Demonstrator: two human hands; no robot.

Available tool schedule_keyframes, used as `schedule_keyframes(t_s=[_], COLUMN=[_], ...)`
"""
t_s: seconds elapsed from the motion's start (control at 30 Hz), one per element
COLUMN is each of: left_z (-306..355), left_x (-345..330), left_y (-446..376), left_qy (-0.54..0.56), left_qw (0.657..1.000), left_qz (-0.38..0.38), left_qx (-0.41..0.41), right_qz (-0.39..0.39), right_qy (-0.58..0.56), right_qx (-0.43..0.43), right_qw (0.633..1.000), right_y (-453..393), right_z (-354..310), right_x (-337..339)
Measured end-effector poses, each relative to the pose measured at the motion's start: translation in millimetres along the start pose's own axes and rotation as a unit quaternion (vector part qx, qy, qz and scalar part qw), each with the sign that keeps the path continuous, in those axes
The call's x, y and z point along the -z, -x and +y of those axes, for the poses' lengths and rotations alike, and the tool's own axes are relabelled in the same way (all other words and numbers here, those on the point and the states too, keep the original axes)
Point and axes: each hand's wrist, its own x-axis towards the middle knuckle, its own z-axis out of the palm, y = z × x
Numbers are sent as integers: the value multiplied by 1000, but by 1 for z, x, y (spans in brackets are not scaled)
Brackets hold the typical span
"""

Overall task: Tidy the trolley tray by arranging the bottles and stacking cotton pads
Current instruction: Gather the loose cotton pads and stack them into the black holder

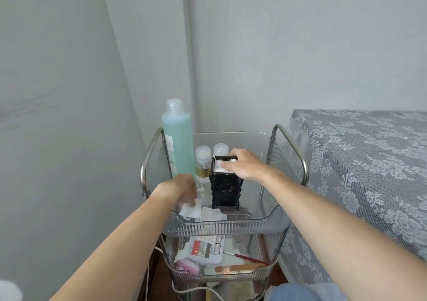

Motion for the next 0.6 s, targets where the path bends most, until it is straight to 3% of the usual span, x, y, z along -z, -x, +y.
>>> schedule_keyframes(t_s=[0.17,0.33,0.47,0.6], left_z=[-8,-4,12,32], left_x=[29,64,84,88], left_y=[-3,4,12,17], left_qy=[122,242,336,337], left_qw=[987,950,913,908], left_qz=[92,170,187,168], left_qx=[-50,-100,-135,-181], right_qz=[31,55,59,57], right_qy=[-20,-28,-38,-60], right_qx=[0,-1,2,13], right_qw=[999,998,997,997], right_y=[6,11,10,13], right_z=[-4,-4,-7,-15], right_x=[2,17,29,31])
